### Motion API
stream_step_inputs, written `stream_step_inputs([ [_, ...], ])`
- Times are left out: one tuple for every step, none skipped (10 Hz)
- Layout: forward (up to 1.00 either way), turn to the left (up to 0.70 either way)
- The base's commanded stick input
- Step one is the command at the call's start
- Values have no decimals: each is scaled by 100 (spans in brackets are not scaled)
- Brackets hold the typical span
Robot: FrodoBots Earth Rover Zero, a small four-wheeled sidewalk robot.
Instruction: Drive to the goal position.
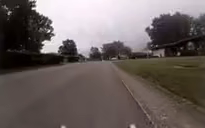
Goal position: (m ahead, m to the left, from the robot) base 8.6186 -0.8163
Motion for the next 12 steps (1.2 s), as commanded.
stream_step_inputs([
  [100,0],
  [100,0],
  [100,0],
  [100,0],
  [100,0],
  [100,0],
  [100,0],
  [100,0],
  [100,0],
  [100,-1],
  [100,-4],
  [100,-35],
])
